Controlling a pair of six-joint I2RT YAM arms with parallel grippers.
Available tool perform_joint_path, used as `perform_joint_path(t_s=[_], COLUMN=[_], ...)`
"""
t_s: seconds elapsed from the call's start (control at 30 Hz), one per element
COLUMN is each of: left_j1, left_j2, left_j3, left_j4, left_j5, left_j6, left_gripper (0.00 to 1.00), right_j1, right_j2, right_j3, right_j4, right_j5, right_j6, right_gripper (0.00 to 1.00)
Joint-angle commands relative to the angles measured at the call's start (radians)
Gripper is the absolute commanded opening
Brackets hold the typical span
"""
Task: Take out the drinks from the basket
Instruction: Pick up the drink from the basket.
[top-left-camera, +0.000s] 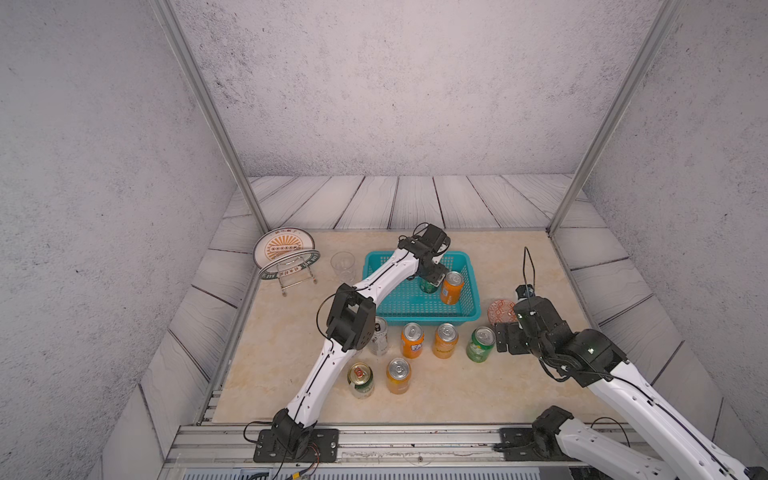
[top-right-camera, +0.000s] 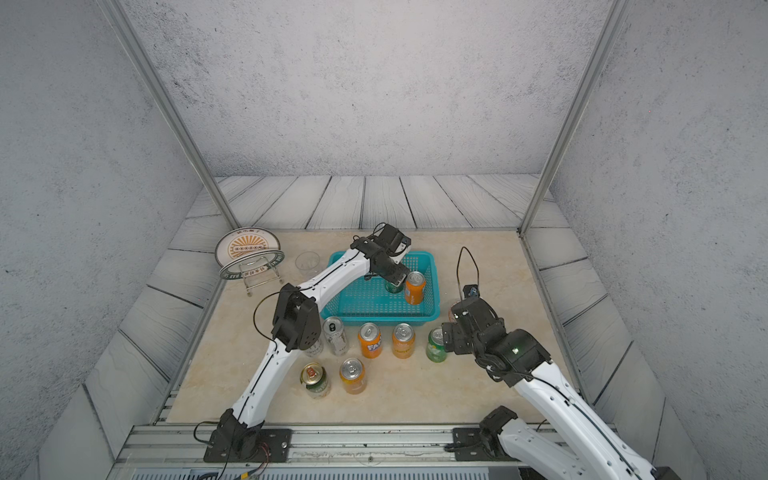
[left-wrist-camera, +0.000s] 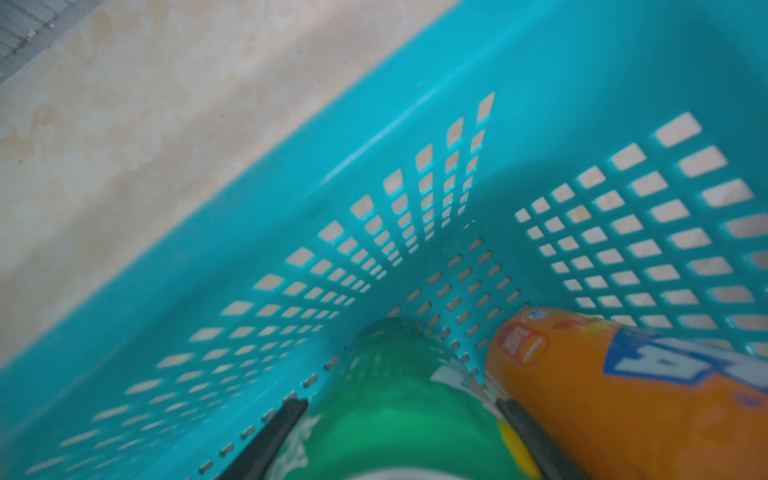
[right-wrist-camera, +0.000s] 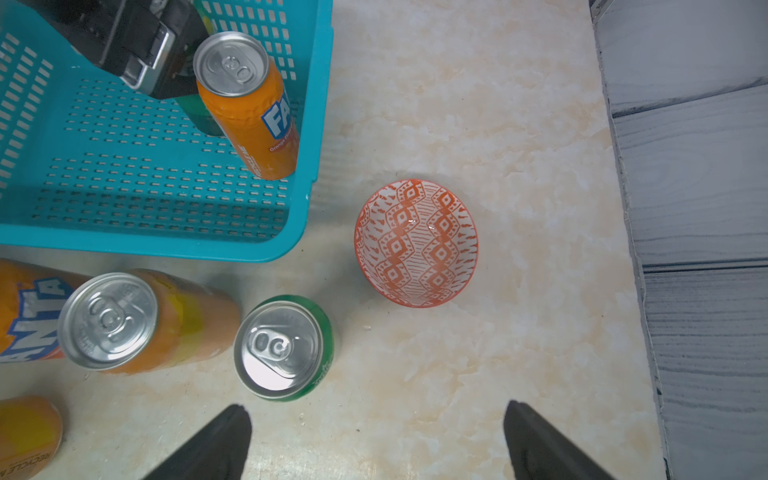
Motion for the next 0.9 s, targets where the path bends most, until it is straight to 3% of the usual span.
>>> perform_joint_path(t_s=[0.0,0.5,0.87], left_j1=[0.000,-0.027,-0.107], left_j2=[-0.154,-0.506,-0.769], left_j3=[-0.036,-0.342,-0.546], left_j4=[0.033,0.134,0.186], left_j5=[-0.017,-0.088,-0.177], left_j6=[0.020,0.037,0.026], left_gripper=[0.65,0.64,0.64], right_j1=[-0.003,-0.003,-0.003], right_j2=[-0.003,-0.018,-0.027], right_j3=[0.005,0.037,0.050], right_j4=[0.000,-0.024,-0.034], right_j5=[0.013,0.021,0.014], right_j6=[-0.004,-0.008,-0.005], right_gripper=[0.99,0.99,0.99])
